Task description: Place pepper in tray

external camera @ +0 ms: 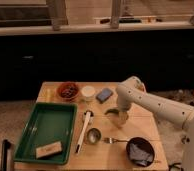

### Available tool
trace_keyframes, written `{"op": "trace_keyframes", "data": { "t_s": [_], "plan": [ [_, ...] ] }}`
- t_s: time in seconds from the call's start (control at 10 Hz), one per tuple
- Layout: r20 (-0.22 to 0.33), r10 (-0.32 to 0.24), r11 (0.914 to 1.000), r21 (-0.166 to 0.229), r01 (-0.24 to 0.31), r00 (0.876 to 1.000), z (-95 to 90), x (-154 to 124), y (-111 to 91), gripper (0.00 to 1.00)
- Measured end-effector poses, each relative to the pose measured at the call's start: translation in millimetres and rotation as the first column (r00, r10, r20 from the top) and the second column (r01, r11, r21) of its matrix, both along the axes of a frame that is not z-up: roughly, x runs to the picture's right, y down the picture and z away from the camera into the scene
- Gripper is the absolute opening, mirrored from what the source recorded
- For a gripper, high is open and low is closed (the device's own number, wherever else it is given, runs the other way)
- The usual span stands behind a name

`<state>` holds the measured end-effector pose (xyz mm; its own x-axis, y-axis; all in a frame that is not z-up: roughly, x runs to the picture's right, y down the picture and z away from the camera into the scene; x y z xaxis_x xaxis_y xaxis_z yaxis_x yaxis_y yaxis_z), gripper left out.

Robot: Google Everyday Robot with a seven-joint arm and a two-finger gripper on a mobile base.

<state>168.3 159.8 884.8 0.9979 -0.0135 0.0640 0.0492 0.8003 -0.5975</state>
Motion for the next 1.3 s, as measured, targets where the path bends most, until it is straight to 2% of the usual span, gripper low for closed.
{"op": "trace_keyframes", "data": {
  "t_s": [0.5,0.6,0.7,0.9,1.3],
  "plan": [
    [-0.002,-0.009,0.9998,-0.018,0.008,1.000,2.5,1,6,0.17],
    [-0.004,-0.018,0.9997,-0.014,0.018,1.000,-2.5,2,-1,0.06],
    [-0.001,-0.030,0.9995,-0.005,0.030,1.000,-9.8,2,-12,0.01],
    [0.013,-0.046,0.9987,0.022,0.046,0.999,-23.4,2,-31,0.00],
    [0.076,-0.078,0.9957,0.056,0.074,0.994,-40.8,-2,-55,0.00]
  ]
}}
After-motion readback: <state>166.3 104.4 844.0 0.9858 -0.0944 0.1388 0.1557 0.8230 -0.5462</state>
